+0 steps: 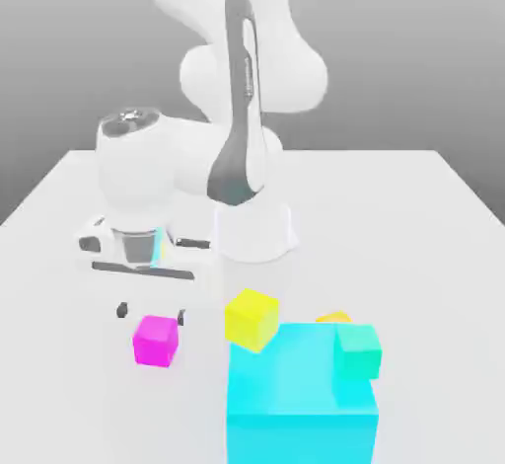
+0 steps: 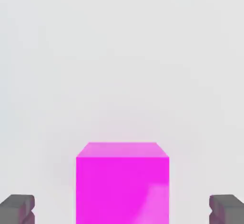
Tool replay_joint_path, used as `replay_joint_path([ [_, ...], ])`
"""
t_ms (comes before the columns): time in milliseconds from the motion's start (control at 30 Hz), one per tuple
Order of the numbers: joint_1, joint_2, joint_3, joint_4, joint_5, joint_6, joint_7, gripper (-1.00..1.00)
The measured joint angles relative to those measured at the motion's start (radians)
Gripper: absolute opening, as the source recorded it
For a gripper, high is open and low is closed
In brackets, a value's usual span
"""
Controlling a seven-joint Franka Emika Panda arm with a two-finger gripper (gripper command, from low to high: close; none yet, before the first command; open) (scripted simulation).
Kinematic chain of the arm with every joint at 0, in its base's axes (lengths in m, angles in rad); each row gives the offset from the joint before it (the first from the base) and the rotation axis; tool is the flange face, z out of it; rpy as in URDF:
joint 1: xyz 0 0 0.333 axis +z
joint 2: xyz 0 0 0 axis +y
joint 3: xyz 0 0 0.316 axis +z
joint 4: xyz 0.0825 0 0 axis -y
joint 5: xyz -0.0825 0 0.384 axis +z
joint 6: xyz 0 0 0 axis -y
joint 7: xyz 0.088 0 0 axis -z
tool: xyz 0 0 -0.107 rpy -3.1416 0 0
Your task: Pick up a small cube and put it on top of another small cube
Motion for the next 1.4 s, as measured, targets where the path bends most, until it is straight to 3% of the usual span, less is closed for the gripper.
replay_joint_path([
  [33,-0.028,0.036,0.031,0.006,0.014,0.03,-0.011,0.0],
  [67,-0.054,0.07,0.058,0.013,0.02,0.058,-0.017,-1.0],
  [333,-0.052,0.055,0.054,0.01,0.008,0.045,-0.007,-1.0],
  [600,-0.009,-0.171,-0.04,-0.02,-0.151,-0.151,0.147,-1.0],
  [667,-0.03,-0.152,-0.02,0.02,-0.149,-0.174,0.217,-1.0],
  [1000,0.21,-0.118,0.104,0.28,-0.173,-0.405,0.406,-1.0],
  [1400,0.44,-0.302,0.192,0.325,-0.134,-0.628,0.036,-1.0],
])
